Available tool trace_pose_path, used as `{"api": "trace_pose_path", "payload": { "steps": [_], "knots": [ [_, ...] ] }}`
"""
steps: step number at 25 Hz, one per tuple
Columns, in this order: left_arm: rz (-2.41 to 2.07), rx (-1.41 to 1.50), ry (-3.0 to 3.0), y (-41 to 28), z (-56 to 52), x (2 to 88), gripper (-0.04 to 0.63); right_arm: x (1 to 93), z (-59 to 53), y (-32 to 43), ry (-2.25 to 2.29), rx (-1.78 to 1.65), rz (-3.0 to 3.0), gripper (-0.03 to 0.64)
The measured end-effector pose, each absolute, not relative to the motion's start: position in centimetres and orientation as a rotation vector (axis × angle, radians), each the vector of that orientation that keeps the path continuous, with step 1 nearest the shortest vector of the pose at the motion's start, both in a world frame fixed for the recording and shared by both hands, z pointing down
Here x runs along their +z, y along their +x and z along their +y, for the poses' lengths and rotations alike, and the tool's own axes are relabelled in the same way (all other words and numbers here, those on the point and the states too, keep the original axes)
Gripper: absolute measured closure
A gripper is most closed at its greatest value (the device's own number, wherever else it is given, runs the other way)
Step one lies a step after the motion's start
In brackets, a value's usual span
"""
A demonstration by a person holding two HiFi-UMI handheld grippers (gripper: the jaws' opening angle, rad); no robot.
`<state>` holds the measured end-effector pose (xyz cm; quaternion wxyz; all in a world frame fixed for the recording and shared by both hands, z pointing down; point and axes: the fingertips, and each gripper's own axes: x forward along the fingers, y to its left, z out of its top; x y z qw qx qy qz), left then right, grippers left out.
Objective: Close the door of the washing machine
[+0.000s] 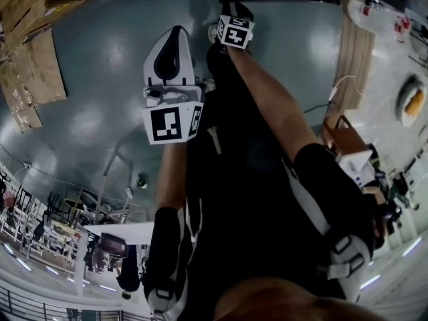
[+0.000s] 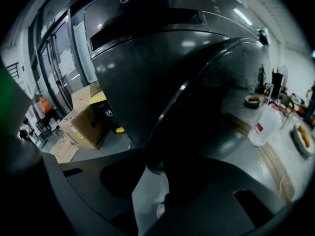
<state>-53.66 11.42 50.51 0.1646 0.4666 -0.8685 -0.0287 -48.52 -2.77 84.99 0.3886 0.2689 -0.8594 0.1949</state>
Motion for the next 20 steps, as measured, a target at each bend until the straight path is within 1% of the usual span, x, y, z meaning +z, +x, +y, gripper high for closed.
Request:
{"api": "trace_pose_path", "payload": {
  "steps": [5, 13, 17, 18, 20],
  "knots": [
    [-2.480, -0.076, 1.310, -54.9, 11.8, 50.9, 0.591, 84.5, -3.2, -50.6, 0.609, 0.380, -2.192, 0.528],
    [-2.491, -0.074, 1.308, -54.7, 12.2, 50.8, 0.591, 84.2, -3.0, -50.2, 0.509, 0.268, -2.197, 0.528],
    [-2.521, -0.093, 1.306, -53.9, 13.8, 49.1, 0.591, 81.4, -2.6, -50.2, 0.467, 0.230, -2.228, 0.529],
    [-2.528, -0.105, 1.307, -53.5, 14.2, 48.5, 0.591, 80.3, -2.5, -50.1, 0.454, 0.223, -2.246, 0.534],
    [-2.535, -0.132, 1.308, -52.3, 15.3, 47.0, 0.591, 77.5, -1.7, -49.3, 0.419, 0.206, -2.284, 0.569]
  ]
}}
